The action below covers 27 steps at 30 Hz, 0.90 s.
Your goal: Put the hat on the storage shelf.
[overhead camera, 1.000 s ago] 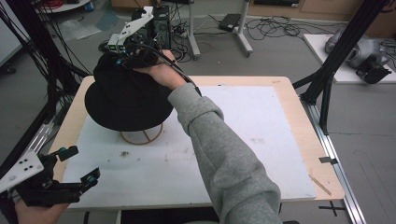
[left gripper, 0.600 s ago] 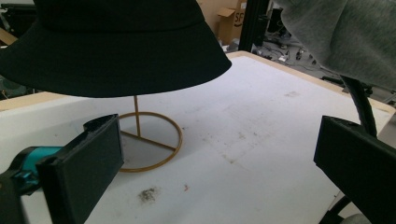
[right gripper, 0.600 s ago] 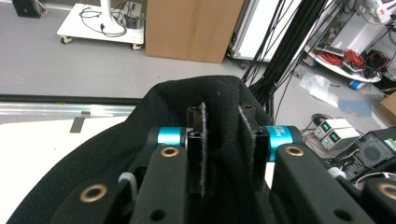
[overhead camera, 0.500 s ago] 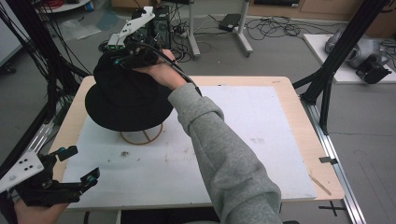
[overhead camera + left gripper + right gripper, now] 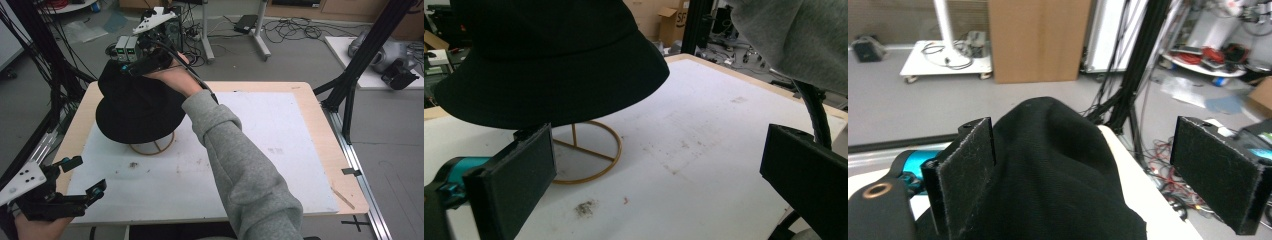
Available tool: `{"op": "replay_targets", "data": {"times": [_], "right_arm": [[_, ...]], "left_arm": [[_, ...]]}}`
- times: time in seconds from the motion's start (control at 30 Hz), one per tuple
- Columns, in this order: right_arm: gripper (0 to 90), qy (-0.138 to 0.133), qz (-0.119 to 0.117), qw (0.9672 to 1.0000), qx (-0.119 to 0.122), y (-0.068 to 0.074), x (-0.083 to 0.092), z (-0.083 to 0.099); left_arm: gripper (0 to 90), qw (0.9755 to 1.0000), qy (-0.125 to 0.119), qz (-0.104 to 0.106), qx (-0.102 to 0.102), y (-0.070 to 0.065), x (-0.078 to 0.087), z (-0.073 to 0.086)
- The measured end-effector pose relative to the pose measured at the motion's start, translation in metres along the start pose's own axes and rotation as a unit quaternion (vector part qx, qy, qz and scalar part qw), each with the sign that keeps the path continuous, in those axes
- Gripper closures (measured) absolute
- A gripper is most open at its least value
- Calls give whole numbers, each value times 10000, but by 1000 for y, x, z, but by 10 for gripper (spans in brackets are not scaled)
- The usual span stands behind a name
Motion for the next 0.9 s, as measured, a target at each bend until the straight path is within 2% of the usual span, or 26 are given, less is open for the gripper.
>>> {"op": "replay_targets", "data": {"times": [0.2, 0.4, 0.53, 0.67, 0.9], "right_arm": [[103, -48, 53, 9999, -140, -2, 8, 4], [103, -160, 77, 9996, -201, -3, 25, 9], [103, -169, 94, 9992, -356, -5, 34, 17], [103, -292, 161, 9985, -438, -7, 50, 24], [103, -341, 339, 9973, -552, -13, 86, 40]], "left_arm": [[18, 10000, -28, -9, 1, 0, 1, -1], [18, 10000, -86, 7, -16, 1, 2, -5], [18, 9999, -148, -5, -26, 3, 3, -7], [18, 9998, -197, -4, -27, 6, 4, -10], [18, 9997, -237, 9, 11, 9, 2, -12]]}}
Point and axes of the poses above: each handheld gripper's, and its own axes: x roughly backward along the jaws, z roughly out of its underside, y roughly to its left, the point moved 2 cm from there along -x, roughly forward along the jaws, and after that the axes turned 7 degrees about -y, right-handed, at the moved point
